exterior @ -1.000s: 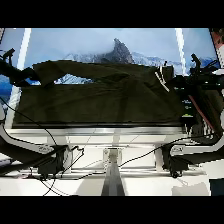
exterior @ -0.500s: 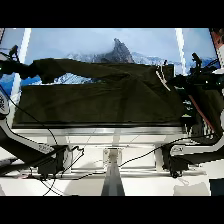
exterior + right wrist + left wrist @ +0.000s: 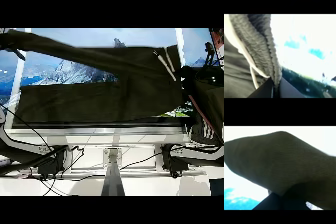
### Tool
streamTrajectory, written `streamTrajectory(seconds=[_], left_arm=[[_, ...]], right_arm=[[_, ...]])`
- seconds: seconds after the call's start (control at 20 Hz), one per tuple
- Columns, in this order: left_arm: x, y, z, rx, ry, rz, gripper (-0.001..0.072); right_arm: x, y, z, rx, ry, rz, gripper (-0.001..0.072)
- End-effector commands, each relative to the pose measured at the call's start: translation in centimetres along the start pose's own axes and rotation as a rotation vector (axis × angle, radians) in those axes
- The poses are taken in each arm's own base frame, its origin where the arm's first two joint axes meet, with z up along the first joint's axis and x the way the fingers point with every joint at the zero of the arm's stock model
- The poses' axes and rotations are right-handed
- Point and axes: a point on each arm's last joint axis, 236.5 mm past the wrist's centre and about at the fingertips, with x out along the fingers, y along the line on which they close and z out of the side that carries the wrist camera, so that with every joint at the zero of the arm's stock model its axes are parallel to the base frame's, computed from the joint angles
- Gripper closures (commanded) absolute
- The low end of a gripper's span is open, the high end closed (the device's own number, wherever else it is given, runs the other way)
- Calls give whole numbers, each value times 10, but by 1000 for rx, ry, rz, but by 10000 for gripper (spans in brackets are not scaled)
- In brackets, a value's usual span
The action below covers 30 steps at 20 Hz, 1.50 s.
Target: Fold the clothes and pants, and hang the long-sleeved shirts on hangers.
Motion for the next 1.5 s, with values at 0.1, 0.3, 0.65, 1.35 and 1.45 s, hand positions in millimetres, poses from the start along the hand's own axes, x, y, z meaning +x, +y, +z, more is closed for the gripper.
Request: streamTrajectory(seconds=[0.1,0.3,0.65,1.35,1.45], left_arm=[[-10,8,-20,41,102,36,678],[-2,7,-54,67,234,-2,678],[57,-51,-132,236,499,-155,678],[60,38,-153,116,559,53,241],[55,53,-170,-69,569,-5,241]], right_arm=[[-15,-17,6,-69,-16,-116,686],[-17,-30,-4,-86,28,-169,685],[-18,-35,-7,-102,44,-189,686],[-18,-37,-7,-53,39,-200,685],[-18,-37,-7,-53,39,-200,686]])
